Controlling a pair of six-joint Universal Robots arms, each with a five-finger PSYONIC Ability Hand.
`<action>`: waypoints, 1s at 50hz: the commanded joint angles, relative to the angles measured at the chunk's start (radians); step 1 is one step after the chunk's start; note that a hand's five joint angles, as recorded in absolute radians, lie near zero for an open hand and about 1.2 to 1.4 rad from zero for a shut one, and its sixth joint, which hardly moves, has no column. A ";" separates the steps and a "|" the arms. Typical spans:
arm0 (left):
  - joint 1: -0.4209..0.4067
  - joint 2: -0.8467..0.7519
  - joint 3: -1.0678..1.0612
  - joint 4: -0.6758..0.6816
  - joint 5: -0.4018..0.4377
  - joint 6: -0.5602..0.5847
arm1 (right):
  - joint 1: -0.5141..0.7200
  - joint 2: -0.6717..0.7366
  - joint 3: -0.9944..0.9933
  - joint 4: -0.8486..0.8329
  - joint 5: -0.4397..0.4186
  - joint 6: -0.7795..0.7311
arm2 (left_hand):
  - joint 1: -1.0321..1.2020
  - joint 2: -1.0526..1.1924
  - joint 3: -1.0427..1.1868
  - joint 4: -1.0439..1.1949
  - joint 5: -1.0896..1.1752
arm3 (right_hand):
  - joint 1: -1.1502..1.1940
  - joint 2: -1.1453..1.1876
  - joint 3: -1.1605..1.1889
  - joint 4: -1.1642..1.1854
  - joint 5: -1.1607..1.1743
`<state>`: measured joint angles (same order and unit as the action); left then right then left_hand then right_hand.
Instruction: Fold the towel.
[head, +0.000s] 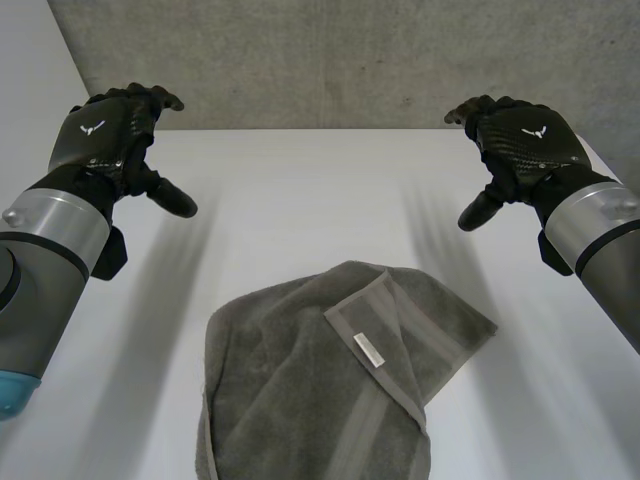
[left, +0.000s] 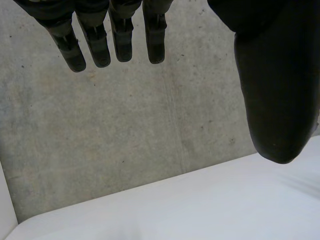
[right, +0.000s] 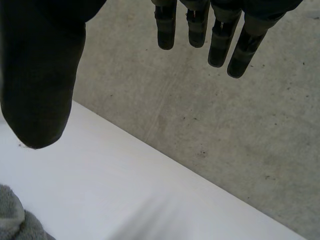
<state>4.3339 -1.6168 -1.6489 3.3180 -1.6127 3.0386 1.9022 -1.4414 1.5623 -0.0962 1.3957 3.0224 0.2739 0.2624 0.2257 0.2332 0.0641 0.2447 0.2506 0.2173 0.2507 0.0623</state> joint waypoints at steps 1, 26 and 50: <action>0.003 -0.002 0.014 -0.037 0.000 0.000 | -0.012 0.004 -0.008 0.001 0.009 0.041 | -0.069 -0.058 -0.051 -0.059 -0.034 | -0.070 -0.076 -0.043 -0.076 -0.062; -0.014 -0.012 -0.005 -0.032 0.025 0.008 | -0.052 0.006 -0.010 0.029 -0.052 -0.025 | -0.066 -0.055 -0.051 -0.059 -0.031 | -0.070 -0.076 -0.043 -0.076 -0.062; -0.189 -0.385 0.038 -0.051 0.235 0.361 | -0.071 0.108 -0.008 0.036 -0.089 -0.171 | -0.069 -0.058 -0.051 -0.059 -0.034 | -0.070 -0.076 -0.043 -0.076 -0.062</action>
<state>4.1843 -1.9054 -1.6362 3.2688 -1.3667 3.3324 1.8352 -1.3504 1.5524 -0.0590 1.3142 2.8497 0.2739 0.2615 0.2257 0.2332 0.0630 0.2446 0.2505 0.2173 0.2507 0.0623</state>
